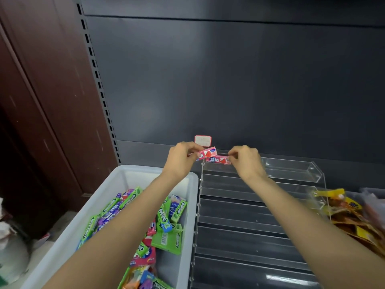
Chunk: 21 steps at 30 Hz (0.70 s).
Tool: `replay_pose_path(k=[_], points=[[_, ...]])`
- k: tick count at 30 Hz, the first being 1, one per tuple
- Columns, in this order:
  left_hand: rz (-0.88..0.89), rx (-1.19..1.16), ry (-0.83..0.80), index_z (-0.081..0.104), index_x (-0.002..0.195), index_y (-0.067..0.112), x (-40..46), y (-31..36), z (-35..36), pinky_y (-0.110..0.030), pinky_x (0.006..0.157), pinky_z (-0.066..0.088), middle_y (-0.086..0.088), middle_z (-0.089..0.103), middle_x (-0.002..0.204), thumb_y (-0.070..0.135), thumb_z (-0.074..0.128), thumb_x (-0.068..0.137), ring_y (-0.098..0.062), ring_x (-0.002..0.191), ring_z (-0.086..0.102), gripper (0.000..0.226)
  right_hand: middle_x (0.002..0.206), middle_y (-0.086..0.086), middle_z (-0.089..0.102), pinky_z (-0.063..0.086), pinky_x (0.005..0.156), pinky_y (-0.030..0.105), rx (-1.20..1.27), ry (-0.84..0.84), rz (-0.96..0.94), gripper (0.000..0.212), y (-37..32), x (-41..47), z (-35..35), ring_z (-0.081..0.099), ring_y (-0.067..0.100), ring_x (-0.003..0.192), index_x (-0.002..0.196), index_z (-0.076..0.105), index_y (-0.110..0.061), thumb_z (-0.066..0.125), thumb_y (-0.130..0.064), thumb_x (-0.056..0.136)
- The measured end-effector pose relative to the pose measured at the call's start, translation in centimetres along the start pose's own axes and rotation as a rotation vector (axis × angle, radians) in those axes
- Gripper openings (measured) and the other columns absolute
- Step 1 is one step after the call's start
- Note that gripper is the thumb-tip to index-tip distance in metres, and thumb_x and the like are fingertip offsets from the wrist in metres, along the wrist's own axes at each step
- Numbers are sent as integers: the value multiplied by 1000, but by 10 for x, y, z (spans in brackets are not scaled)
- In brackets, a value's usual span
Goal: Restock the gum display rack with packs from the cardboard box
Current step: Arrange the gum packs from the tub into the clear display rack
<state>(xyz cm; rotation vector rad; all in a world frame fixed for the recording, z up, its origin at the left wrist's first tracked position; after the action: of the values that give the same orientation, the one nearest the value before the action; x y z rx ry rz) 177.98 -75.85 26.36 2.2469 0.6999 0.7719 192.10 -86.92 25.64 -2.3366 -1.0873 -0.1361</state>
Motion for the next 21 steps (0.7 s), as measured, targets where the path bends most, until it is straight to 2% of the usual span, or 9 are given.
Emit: replay_pose_path(k=[1,3,4,5,8,11,13,16,21], points=[[11,8,-13,68,109,9,-1,1,3,-22,84,48,-6,68,112,14,60,90,-17,102,64,21,109,6,66,48,77,26,24,18,-26,23,-2,-3,-5,62,21,96,111,67,-13,54,-11,92],[40,24,-30,68,109,10,-2,6,8,-18,81,47,-6,68,111,12,60,90,-16,99,64,21,113,3,62,43,77,8,170,5,-81,29,-8,-9,-9,59,13,96,118,63,-16,56,-10,91],[55,27,-34,69,109,10,-2,9,10,-17,81,46,-5,68,110,11,60,90,-16,98,64,21,112,1,61,39,71,0,238,-27,-103,32,-12,-12,-8,57,9,93,120,62,-17,58,-11,90],[66,14,-39,69,108,10,-2,13,12,-17,82,46,-5,69,108,10,61,89,-16,97,64,21,109,0,62,38,65,-2,269,-57,-123,32,-16,-14,-7,56,6,89,121,61,-18,61,-12,89],[47,-122,-19,69,107,9,-2,19,12,-24,86,52,-5,70,104,8,63,87,-13,92,65,20,97,1,69,41,64,4,349,-40,-131,22,-18,-14,-11,60,8,83,107,67,-16,66,-14,86],[-60,-180,56,61,117,8,-3,5,2,-22,89,50,-6,67,112,9,61,89,-10,93,61,28,92,1,70,41,63,5,396,29,-50,14,-1,-9,-19,61,7,80,98,69,-13,69,-13,83],[-152,-107,28,54,128,9,-6,-11,6,-23,94,42,-6,61,124,12,61,89,-16,106,60,39,92,1,71,40,62,7,330,53,3,13,13,-7,-19,61,8,80,97,70,-13,69,-15,84],[-233,-76,-77,48,135,12,-12,-30,21,-32,104,38,-7,56,132,16,62,89,-22,122,52,48,95,2,72,47,67,24,176,7,52,14,24,-4,-8,65,16,88,99,69,-15,67,-19,86],[-218,-132,-138,50,134,14,-8,-25,36,-39,101,45,-6,62,125,14,63,88,-23,115,57,47,99,3,70,43,64,27,7,-36,83,14,18,1,1,63,20,90,101,68,-16,65,-21,88]])
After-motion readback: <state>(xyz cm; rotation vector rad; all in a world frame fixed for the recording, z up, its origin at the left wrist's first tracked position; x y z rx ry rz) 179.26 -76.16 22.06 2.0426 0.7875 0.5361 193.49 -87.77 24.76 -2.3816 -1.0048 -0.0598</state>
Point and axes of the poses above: each hand's wrist, its own x-axis towards the middle knuckle, its own z-axis out of the palm, y = z × x, the point moved 10 cm from there along x, towards the middle knuckle
